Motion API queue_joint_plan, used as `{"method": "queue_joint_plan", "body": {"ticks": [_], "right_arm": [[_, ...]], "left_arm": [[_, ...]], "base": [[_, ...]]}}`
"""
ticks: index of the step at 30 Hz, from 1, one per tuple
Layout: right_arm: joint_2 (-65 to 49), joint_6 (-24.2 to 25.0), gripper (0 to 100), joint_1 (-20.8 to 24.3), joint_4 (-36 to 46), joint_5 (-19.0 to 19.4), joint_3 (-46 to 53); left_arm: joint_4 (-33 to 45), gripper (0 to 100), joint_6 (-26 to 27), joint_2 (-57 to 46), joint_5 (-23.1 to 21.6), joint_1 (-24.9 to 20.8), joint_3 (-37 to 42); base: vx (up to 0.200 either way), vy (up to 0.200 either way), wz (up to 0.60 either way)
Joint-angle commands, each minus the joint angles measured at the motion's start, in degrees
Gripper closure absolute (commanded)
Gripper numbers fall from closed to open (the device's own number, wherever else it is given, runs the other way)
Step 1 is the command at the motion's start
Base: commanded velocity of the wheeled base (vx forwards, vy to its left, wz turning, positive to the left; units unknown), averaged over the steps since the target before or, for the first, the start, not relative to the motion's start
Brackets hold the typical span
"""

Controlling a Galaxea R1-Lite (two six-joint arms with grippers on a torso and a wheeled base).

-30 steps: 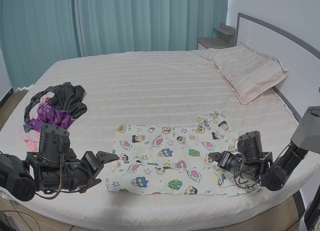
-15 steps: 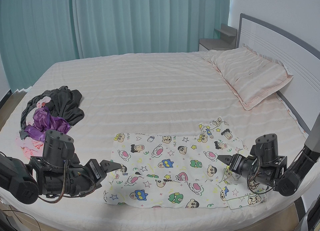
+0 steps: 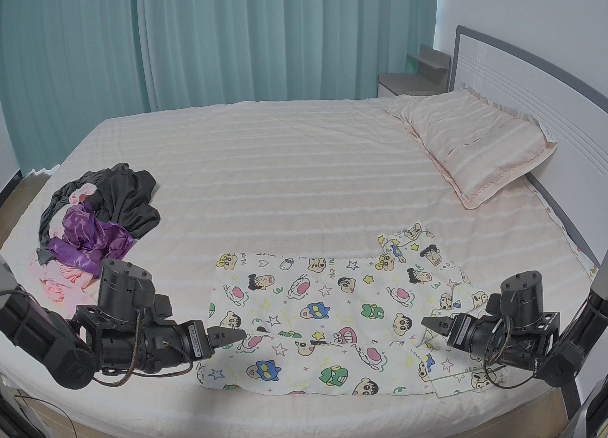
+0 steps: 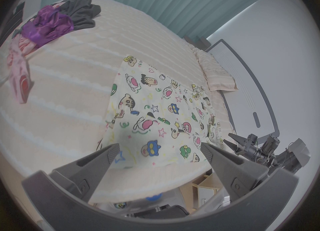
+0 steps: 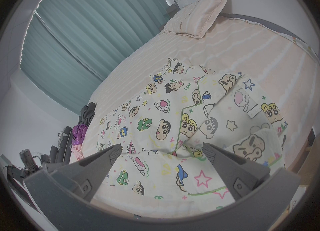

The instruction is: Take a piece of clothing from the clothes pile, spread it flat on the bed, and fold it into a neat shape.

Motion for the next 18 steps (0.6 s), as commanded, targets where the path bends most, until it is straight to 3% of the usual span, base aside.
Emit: {"method": "queue_joint_plan", "body": {"ticks": [1,8,18], "right_arm": [[0.49,0.53,0,-0.04,-4.85,1.18,5.39],[2.08,0.35,0,-0.04,-10.56,1.35,10.23],[4.54,0.44,0,-0.31,-15.75,1.70,11.90]], "left_arm": [[-7.90,0,3.05,10.87,-1.29,1.65,1.32],[-18.09,0,5.07,14.74,-1.64,2.01,5.98],[-22.66,0,8.06,15.18,-6.48,5.35,8.97]], "base": [[0.000,0.000,0.00],[0.000,0.000,0.00],[0.000,0.000,0.00]]}}
